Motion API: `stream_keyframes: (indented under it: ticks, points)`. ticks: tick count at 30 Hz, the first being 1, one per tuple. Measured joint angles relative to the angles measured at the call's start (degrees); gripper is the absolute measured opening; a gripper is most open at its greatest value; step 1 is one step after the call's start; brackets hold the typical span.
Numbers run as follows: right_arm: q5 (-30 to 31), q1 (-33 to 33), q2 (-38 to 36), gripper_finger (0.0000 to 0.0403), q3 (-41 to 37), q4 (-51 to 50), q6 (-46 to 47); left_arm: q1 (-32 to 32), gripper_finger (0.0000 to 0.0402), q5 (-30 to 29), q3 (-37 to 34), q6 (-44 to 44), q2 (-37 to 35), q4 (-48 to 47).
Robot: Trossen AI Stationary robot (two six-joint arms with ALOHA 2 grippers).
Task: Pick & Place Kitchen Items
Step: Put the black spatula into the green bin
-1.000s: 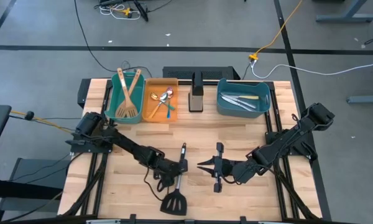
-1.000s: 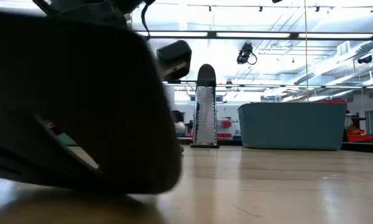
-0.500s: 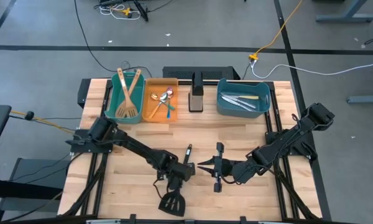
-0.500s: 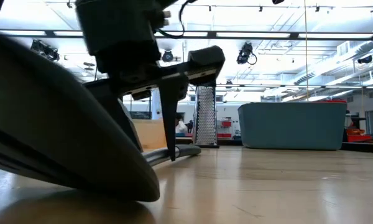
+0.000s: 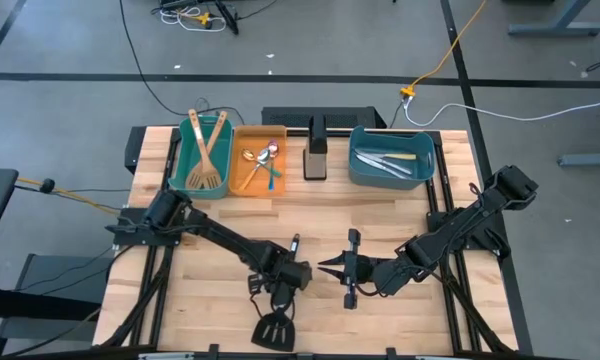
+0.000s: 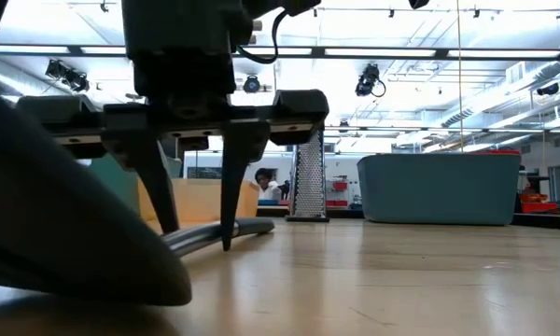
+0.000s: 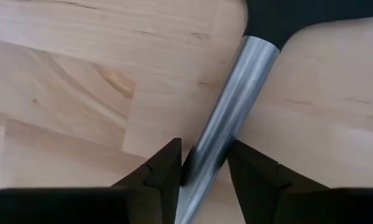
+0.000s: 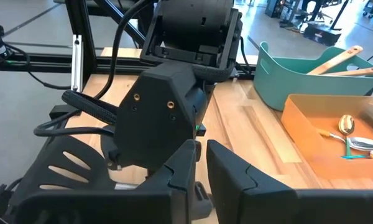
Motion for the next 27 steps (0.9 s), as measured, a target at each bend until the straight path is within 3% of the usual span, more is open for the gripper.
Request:
stream_keyframes:
  ticks: [6,15,27]
  points:
    - [0.01,0.0,0.0,0.0049,0.0,0.05,0.0,-0.24,0.0136,-0.52,-0.07,-5.96,0.0,0.24]
    - [0.01,0.0,0.0,0.0049,0.0,0.05,-0.01,-0.18,0.0137,1.22,-0.15,-7.61,0.0,0.23]
    - [0.02,0.0,0.0,0.0049,0.0,0.04,-0.02,-0.71,0.0098,-1.58,-0.15,-2.64,-0.04,-0.21]
